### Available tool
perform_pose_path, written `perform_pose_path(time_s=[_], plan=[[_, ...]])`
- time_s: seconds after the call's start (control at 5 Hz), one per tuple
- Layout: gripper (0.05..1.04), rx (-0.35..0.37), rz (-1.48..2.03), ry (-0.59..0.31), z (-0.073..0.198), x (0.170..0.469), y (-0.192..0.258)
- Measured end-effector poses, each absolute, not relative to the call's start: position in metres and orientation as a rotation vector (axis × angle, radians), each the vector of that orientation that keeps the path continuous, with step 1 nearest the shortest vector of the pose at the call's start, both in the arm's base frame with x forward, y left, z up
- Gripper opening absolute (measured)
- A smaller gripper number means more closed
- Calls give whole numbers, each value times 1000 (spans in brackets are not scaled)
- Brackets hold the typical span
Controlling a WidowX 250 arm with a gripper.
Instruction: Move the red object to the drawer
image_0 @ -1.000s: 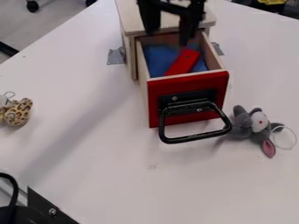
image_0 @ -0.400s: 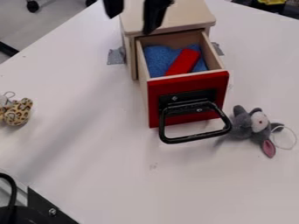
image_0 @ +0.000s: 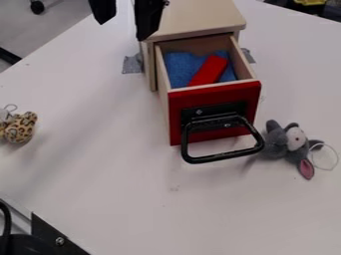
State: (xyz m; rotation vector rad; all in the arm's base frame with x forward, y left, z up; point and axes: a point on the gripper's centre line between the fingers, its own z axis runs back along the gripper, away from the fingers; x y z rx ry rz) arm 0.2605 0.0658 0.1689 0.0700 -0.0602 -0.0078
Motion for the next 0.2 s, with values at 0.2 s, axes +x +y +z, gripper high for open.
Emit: perform_pose_path(time_s=[0.2], plan=[[999, 70, -6, -60, 169, 260, 66]])
